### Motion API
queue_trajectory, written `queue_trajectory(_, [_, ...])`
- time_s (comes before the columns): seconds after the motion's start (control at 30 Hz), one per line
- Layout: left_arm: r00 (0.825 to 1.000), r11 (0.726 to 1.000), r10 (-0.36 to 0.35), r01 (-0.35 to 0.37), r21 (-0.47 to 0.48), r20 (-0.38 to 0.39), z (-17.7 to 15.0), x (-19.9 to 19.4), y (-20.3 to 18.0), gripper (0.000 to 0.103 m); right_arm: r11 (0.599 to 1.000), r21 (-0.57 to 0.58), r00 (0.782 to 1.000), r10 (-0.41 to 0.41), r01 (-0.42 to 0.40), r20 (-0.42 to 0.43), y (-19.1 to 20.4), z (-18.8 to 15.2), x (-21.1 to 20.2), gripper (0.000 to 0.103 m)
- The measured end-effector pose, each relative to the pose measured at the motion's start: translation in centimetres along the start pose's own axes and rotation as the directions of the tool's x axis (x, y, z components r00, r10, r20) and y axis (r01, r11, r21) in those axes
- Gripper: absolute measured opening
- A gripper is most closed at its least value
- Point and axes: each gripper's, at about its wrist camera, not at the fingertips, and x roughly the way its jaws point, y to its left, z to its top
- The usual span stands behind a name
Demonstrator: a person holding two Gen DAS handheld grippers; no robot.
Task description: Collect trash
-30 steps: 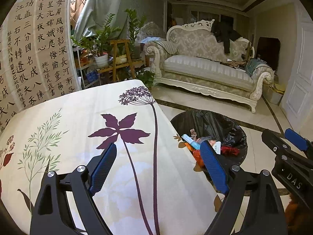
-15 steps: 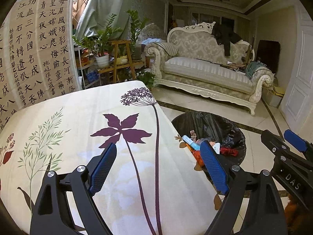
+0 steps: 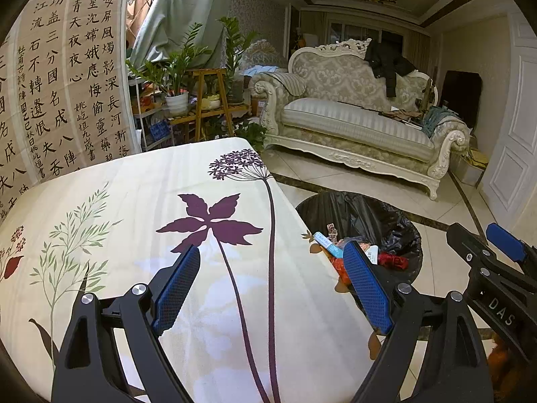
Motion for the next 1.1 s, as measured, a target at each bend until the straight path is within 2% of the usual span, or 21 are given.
queue_trajectory(1.1, [1.000, 1.000, -0.001, 0.001, 0.003, -0.004, -0.16, 0.15, 0.15, 0.084, 1.000, -0.002, 1.000, 0.000, 0.000, -0.002, 0.31, 0.08, -0.03, 0.073])
